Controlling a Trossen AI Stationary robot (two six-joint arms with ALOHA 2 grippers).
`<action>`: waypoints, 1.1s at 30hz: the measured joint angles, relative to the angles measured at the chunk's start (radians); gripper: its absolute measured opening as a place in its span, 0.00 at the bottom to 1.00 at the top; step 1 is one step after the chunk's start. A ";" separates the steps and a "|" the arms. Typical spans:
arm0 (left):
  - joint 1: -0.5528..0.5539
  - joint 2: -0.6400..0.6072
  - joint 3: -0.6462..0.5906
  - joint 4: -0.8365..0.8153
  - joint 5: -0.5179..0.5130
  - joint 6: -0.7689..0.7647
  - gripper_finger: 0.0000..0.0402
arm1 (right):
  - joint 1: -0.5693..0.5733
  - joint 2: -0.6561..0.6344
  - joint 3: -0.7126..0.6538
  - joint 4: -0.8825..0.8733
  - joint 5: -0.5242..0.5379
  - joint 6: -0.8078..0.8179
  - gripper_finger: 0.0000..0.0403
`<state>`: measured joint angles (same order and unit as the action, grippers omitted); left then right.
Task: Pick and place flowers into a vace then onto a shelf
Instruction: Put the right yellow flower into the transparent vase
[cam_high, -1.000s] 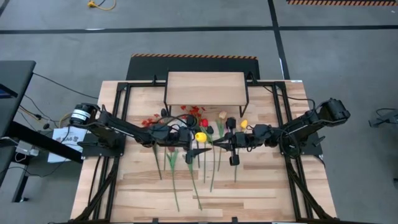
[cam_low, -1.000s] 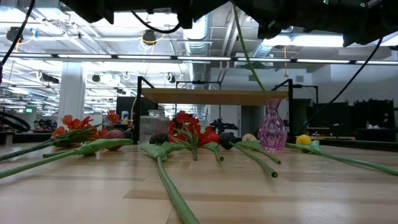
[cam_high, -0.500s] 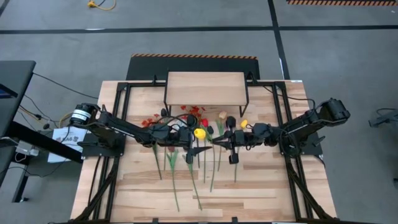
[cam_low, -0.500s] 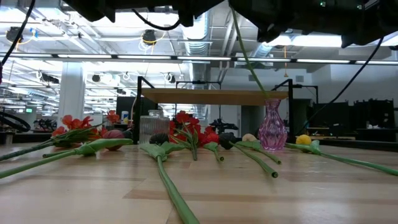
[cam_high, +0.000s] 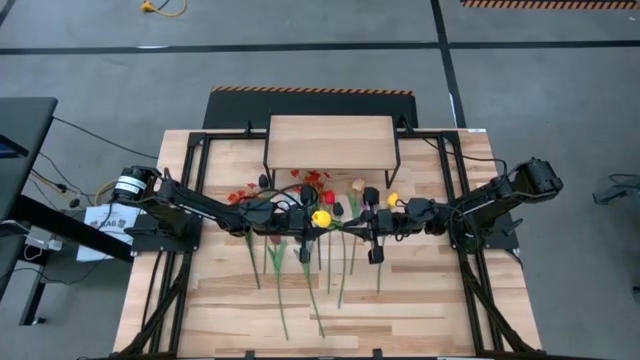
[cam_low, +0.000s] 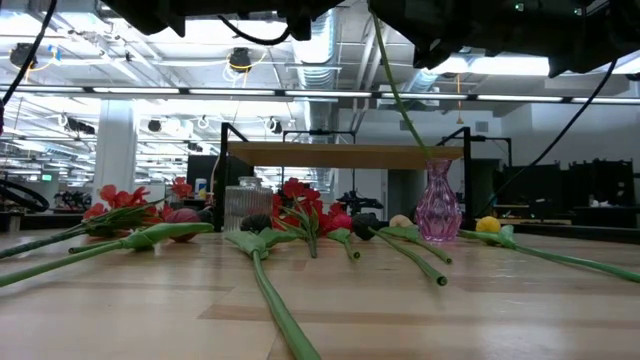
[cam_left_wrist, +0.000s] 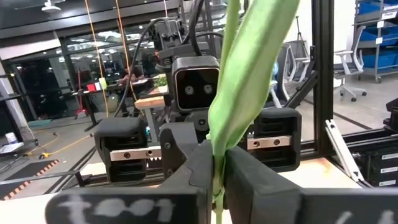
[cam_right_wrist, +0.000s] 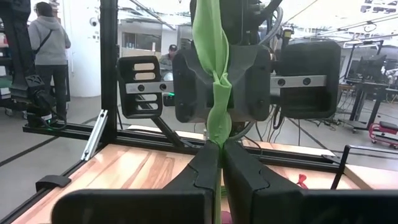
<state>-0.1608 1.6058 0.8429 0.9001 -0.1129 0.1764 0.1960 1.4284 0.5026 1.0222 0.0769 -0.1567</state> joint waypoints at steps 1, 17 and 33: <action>0.000 0.000 0.000 0.000 0.000 0.000 0.03 | 0.000 0.000 0.000 0.000 0.000 0.000 0.03; 0.013 -0.020 0.000 -0.075 -0.012 0.000 0.01 | 0.000 0.000 0.000 -0.009 0.003 0.053 0.30; 0.013 -0.324 -0.001 -0.531 -0.244 -0.040 0.01 | 0.000 0.000 0.000 -0.052 0.003 0.053 0.49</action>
<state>-0.1478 1.2813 0.8421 0.3690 -0.3565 0.1366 0.1959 1.4284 0.5026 0.9703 0.0795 -0.1034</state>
